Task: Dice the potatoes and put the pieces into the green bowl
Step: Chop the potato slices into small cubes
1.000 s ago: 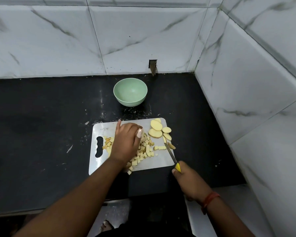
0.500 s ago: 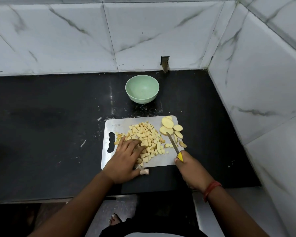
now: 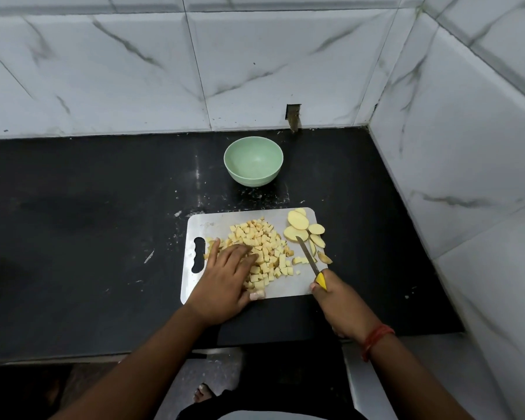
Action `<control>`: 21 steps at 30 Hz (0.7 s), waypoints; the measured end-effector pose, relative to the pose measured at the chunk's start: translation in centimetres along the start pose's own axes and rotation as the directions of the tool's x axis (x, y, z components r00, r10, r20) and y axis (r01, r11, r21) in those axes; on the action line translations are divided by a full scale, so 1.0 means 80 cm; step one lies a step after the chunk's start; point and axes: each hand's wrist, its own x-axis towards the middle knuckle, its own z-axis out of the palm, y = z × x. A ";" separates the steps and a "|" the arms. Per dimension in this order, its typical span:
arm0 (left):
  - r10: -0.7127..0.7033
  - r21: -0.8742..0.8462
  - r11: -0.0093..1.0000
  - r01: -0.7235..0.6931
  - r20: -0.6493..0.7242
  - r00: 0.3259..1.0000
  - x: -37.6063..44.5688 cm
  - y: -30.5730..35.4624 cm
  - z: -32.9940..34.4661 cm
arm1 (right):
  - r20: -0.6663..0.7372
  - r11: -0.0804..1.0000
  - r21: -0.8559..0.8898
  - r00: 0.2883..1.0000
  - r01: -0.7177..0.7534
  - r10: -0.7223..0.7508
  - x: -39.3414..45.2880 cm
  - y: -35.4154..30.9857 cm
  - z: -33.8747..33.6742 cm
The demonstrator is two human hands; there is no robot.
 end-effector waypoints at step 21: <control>0.046 0.060 0.997 -0.045 -0.017 0.999 0.014 0.000 0.008 | -0.041 0.999 -0.011 0.999 0.032 -0.033 -0.001 0.014 -0.013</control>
